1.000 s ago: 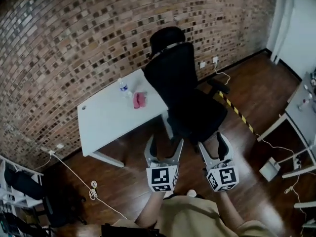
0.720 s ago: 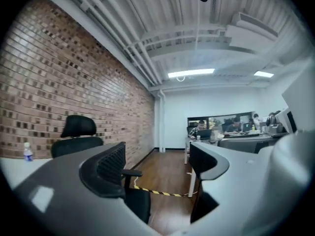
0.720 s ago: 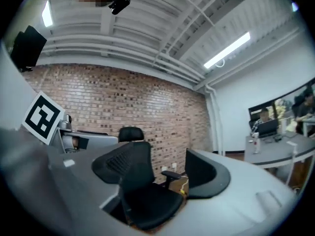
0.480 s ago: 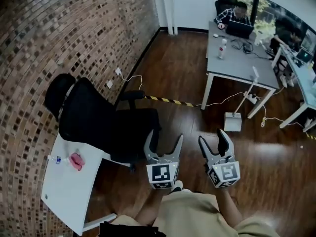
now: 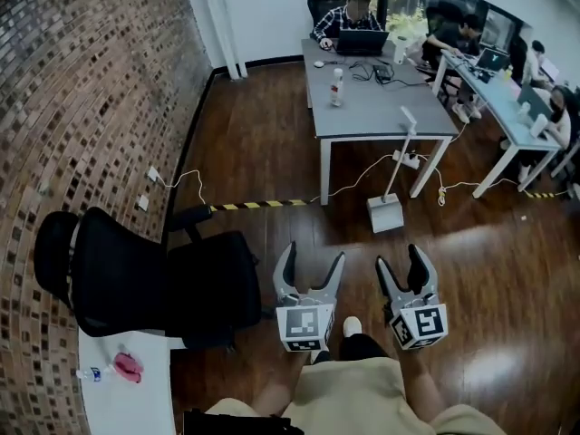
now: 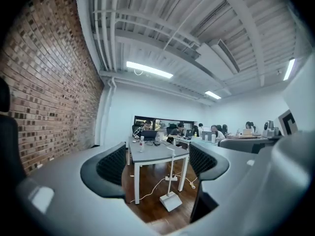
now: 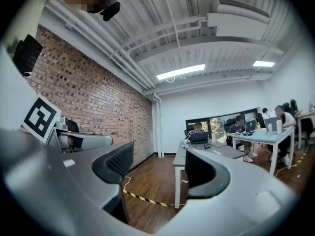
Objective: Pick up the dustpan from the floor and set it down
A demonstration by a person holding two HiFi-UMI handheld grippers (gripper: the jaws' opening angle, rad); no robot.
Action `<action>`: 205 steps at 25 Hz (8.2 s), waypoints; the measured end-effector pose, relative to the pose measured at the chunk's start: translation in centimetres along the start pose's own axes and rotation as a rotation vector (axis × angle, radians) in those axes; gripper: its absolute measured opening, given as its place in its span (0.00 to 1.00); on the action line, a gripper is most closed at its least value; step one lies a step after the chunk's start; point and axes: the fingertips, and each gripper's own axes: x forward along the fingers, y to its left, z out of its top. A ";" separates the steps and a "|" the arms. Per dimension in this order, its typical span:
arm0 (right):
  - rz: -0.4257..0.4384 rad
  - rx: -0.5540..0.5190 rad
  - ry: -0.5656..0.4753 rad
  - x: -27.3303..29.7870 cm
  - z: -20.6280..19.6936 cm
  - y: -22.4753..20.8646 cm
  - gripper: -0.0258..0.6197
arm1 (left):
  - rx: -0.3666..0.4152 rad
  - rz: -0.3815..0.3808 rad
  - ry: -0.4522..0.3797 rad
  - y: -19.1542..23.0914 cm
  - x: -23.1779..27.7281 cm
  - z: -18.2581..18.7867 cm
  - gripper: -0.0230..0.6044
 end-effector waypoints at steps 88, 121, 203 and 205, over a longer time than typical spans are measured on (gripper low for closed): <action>-0.005 0.014 0.460 49.9 -30.7 -54.2 0.20 | 0.098 -0.405 0.514 -7.7 66.9 -18.7 0.58; -0.165 -0.195 -0.101 46.3 8.8 -48.1 0.21 | 0.026 0.027 -0.052 3.8 63.8 6.6 0.53; -0.107 -0.006 0.633 42.0 -30.2 -63.3 0.21 | 0.072 -0.310 0.309 -12.4 71.5 -9.4 0.49; -0.083 -0.004 0.638 43.4 -30.8 -63.7 0.21 | 0.070 -0.304 0.329 -12.4 71.3 -10.3 0.49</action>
